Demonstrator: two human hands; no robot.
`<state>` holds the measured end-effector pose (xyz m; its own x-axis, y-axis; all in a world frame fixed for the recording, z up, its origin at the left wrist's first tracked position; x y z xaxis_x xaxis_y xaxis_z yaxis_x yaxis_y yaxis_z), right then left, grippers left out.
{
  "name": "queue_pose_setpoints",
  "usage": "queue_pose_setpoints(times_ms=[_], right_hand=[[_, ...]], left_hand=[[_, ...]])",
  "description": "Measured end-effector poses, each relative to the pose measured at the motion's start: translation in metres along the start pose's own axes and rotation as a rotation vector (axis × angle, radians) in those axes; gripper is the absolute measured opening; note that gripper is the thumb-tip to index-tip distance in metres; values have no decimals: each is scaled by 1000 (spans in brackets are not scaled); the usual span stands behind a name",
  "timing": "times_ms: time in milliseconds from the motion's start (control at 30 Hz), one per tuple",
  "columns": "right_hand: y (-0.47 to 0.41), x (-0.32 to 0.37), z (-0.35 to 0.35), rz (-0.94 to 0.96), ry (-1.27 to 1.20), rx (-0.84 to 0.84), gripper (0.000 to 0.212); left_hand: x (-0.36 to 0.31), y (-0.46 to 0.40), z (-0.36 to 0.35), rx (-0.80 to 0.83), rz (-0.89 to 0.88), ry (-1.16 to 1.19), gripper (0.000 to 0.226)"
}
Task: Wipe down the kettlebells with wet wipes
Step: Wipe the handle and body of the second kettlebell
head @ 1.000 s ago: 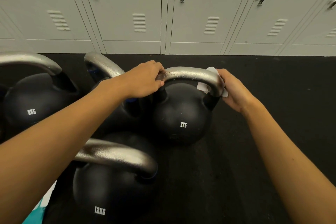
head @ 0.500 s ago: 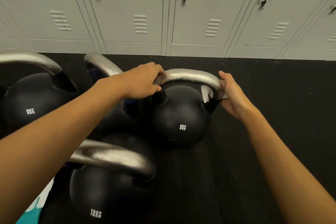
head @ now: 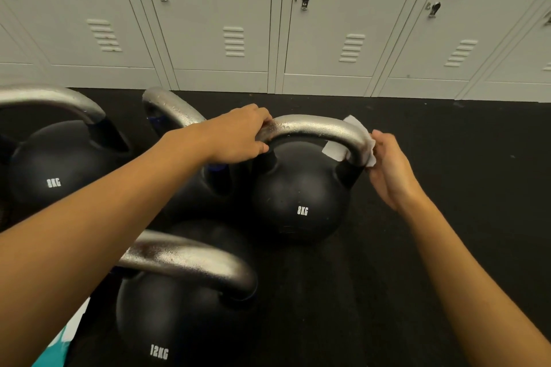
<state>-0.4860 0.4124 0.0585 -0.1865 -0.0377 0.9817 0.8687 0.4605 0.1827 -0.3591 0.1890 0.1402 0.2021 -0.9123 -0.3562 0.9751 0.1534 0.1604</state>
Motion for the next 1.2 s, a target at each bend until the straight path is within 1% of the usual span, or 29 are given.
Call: queue_pose_setpoints(times_ms=[100, 200, 233, 300, 367, 467, 533, 600, 667, 733, 867, 933, 1000, 1200], right_hand=[[11, -9, 3, -4, -20, -5, 39], [18, -5, -5, 7, 104, -27, 36], [18, -3, -6, 26, 142, -44, 35], [21, 5, -9, 127, 230, -35, 34], [26, 22, -15, 235, 363, 13, 32], [21, 51, -28, 366, 640, 113, 30], [14, 64, -38, 393, 815, 201, 33], [9, 70, -46, 396, 909, 275, 35], [8, 71, -47, 418, 927, 326, 35], [10, 69, -38, 421, 881, 347, 34], [14, 62, -12, 402, 730, 351, 32], [14, 61, -9, 403, 703, 348, 32], [13, 64, -15, 436, 739, 353, 32], [4, 70, -54, 587, 978, 406, 37]], left_hand=[[-1, 0, 0, -3, 1, -6, 49], [-2, 0, 0, 7, 4, -8, 50], [-2, 0, 0, 7, 5, -11, 51], [-2, 0, 0, 5, 6, -19, 51], [-1, -1, 0, 4, 7, -25, 51], [-1, 0, 0, 16, 14, -21, 52], [-1, 0, 1, 23, 20, -4, 53], [0, 1, 1, 19, 23, 22, 52], [1, 1, 0, 9, 19, 33, 51], [2, 1, 0, 9, 18, 38, 52], [3, 1, 0, 1, 24, 62, 54], [3, 1, -2, -20, 27, 81, 54], [3, 1, -4, -43, 30, 99, 55], [5, -4, -8, -107, 35, 91, 52]])
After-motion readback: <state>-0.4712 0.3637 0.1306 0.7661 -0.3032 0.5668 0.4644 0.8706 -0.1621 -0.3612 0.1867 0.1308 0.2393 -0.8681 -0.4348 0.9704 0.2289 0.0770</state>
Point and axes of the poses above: each hand's wrist, its own y-axis away from the middle knuckle, its own z-axis out of the back of the hand, x = y × z, the point moved 1 cm from there along -y, towards the middle knuckle
